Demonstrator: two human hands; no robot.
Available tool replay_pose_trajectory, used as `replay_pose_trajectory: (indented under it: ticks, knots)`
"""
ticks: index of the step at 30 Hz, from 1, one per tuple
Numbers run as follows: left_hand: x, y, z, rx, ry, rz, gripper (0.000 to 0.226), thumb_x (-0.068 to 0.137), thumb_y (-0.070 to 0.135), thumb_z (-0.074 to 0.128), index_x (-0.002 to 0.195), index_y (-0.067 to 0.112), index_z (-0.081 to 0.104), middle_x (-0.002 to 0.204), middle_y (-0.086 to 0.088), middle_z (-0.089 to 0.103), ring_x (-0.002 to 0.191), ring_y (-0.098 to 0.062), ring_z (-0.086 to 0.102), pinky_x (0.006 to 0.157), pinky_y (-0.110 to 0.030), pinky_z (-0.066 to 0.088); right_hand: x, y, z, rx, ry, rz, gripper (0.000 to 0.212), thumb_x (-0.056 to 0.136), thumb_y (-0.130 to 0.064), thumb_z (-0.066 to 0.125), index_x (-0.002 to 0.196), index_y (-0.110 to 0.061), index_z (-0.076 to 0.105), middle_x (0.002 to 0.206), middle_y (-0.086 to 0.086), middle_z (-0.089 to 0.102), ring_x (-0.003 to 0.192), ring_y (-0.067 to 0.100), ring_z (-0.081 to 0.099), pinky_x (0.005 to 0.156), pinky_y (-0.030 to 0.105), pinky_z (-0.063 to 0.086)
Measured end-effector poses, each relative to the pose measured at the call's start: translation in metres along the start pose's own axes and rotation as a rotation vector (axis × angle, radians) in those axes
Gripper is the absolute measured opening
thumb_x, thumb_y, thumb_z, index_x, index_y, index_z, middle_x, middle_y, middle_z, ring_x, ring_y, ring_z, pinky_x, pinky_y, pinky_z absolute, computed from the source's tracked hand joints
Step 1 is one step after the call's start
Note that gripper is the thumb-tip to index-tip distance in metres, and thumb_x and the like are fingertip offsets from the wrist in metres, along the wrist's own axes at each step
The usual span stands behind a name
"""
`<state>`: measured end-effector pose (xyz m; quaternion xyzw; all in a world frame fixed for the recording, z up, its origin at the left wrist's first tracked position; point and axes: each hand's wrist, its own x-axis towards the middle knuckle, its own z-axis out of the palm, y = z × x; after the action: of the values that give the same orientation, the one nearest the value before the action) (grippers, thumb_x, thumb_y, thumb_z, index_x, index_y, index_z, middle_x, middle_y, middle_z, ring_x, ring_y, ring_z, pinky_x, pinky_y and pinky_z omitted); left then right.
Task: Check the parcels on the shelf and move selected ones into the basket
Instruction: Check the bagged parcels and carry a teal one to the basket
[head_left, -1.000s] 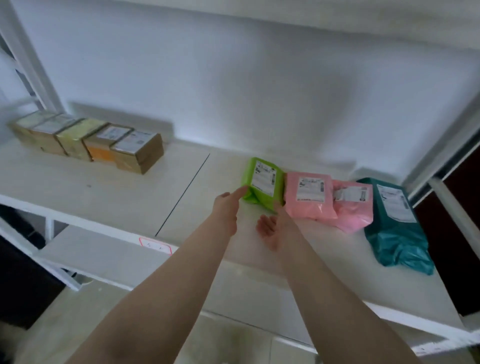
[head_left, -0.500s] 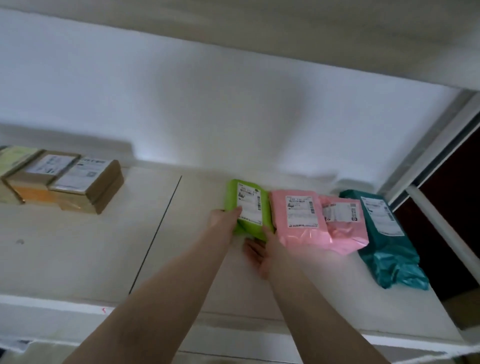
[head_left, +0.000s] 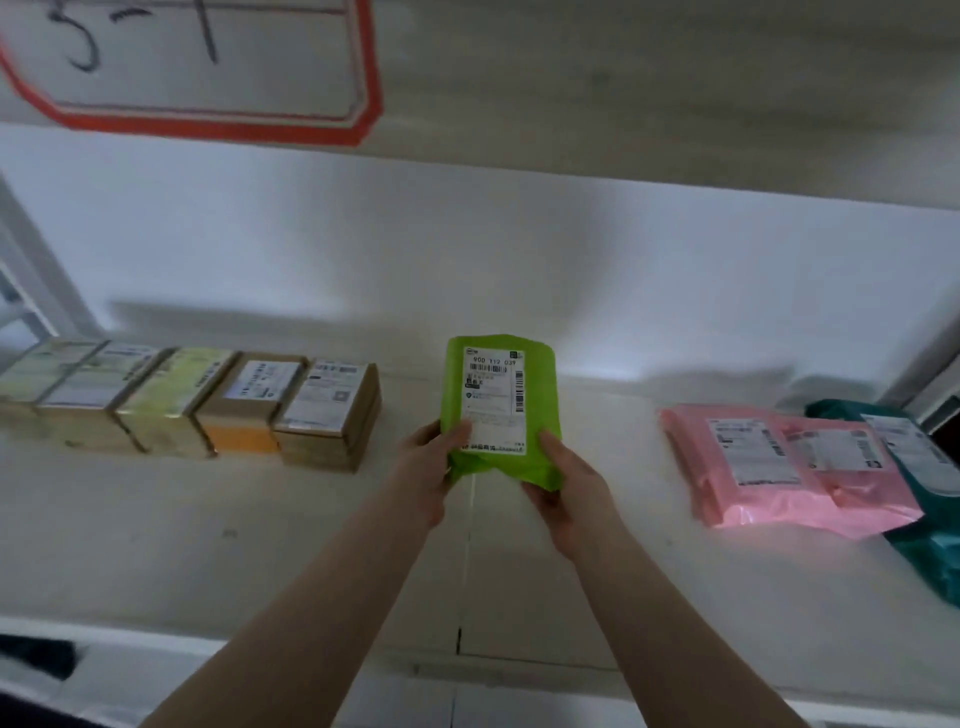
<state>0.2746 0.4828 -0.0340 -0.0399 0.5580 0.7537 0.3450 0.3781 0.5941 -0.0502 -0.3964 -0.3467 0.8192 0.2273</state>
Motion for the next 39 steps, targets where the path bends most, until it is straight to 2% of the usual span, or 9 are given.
replay_pose_trajectory:
  ticks: [3, 6, 8, 12, 16, 25, 29, 32, 39]
  knots:
    - [-0.003, 0.017, -0.035, -0.044, -0.048, -0.012, 0.033, 0.088, 0.007, 0.065, 0.121, 0.006, 0.063, 0.100, -0.009, 0.072, 0.084, -0.018, 0.069, 0.061, -0.023, 0.058, -0.012, 0.015, 0.027, 0.017, -0.086, -0.009, 0.025, 0.089, -0.013, 0.069, 0.112, -0.005, 0.068, 0.101, 0.013, 0.076, 0.091, 0.025, 0.070, 0.074, 0.030, 0.062]
    - [-0.006, 0.026, -0.057, -0.093, -0.072, 0.001, 0.040, 0.086, 0.004, 0.067, 0.125, 0.008, 0.062, 0.109, -0.011, 0.072, 0.095, -0.022, 0.068, 0.077, -0.029, 0.057, -0.023, 0.025, 0.041, 0.031, -0.127, -0.026, 0.013, 0.090, -0.007, 0.066, 0.103, -0.008, 0.070, 0.086, 0.006, 0.078, 0.080, 0.020, 0.072, 0.069, 0.028, 0.062]
    - [-0.009, 0.032, -0.069, -0.106, -0.103, 0.024, 0.041, 0.086, 0.002, 0.066, 0.126, 0.009, 0.062, 0.113, -0.012, 0.071, 0.101, -0.025, 0.067, 0.082, -0.031, 0.056, -0.029, 0.033, 0.048, 0.038, -0.153, -0.048, 0.012, 0.090, -0.005, 0.065, 0.100, -0.009, 0.070, 0.086, 0.005, 0.079, 0.076, 0.017, 0.074, 0.066, 0.026, 0.062]
    - [-0.014, 0.037, -0.086, -0.161, -0.161, 0.040, 0.048, 0.085, -0.001, 0.064, 0.131, 0.008, 0.057, 0.117, -0.014, 0.070, 0.106, -0.026, 0.067, 0.074, -0.026, 0.060, -0.040, 0.043, 0.056, 0.037, -0.208, -0.111, 0.016, 0.089, -0.005, 0.064, 0.102, -0.011, 0.071, 0.091, 0.005, 0.079, 0.077, 0.014, 0.075, 0.071, 0.027, 0.062]
    - [-0.018, 0.037, -0.093, -0.220, -0.212, 0.048, 0.045, 0.086, -0.003, 0.061, 0.130, 0.006, 0.057, 0.115, -0.013, 0.071, 0.096, -0.022, 0.070, 0.068, -0.023, 0.059, -0.046, 0.044, 0.059, 0.049, -0.237, -0.157, 0.017, 0.088, -0.003, 0.064, 0.102, -0.010, 0.071, 0.093, 0.006, 0.078, 0.078, 0.014, 0.074, 0.075, 0.027, 0.062]
    - [-0.019, 0.038, -0.088, -0.239, -0.261, 0.065, 0.043, 0.089, -0.004, 0.058, 0.131, 0.004, 0.056, 0.116, -0.013, 0.069, 0.093, -0.019, 0.069, 0.069, -0.021, 0.058, -0.049, 0.043, 0.061, 0.081, -0.214, -0.172, 0.019, 0.089, -0.003, 0.064, 0.104, -0.011, 0.070, 0.092, 0.004, 0.078, 0.077, 0.014, 0.074, 0.067, 0.024, 0.061]
    - [-0.016, 0.035, -0.085, -0.241, -0.256, 0.055, 0.043, 0.088, -0.002, 0.060, 0.130, 0.005, 0.058, 0.115, -0.012, 0.070, 0.087, -0.016, 0.072, 0.065, -0.021, 0.057, -0.045, 0.044, 0.060, 0.090, -0.194, -0.153, 0.022, 0.089, -0.004, 0.065, 0.110, -0.010, 0.070, 0.097, 0.006, 0.078, 0.080, 0.016, 0.074, 0.068, 0.025, 0.062]
    - [-0.013, 0.033, -0.082, -0.241, -0.238, 0.042, 0.043, 0.087, -0.002, 0.060, 0.130, 0.005, 0.058, 0.119, -0.015, 0.069, 0.093, -0.020, 0.069, 0.067, -0.023, 0.059, -0.042, 0.043, 0.059, 0.099, -0.186, -0.140, 0.022, 0.090, -0.004, 0.064, 0.111, -0.010, 0.070, 0.099, 0.007, 0.077, 0.082, 0.017, 0.073, 0.068, 0.026, 0.061]
    - [-0.007, 0.032, -0.077, -0.216, -0.230, 0.057, 0.043, 0.089, 0.002, 0.060, 0.132, 0.005, 0.056, 0.125, -0.017, 0.065, 0.094, -0.020, 0.067, 0.067, -0.021, 0.059, -0.033, 0.042, 0.060, 0.120, -0.176, -0.125, 0.023, 0.092, -0.005, 0.063, 0.113, -0.008, 0.068, 0.097, 0.006, 0.077, 0.079, 0.015, 0.074, 0.062, 0.024, 0.059]
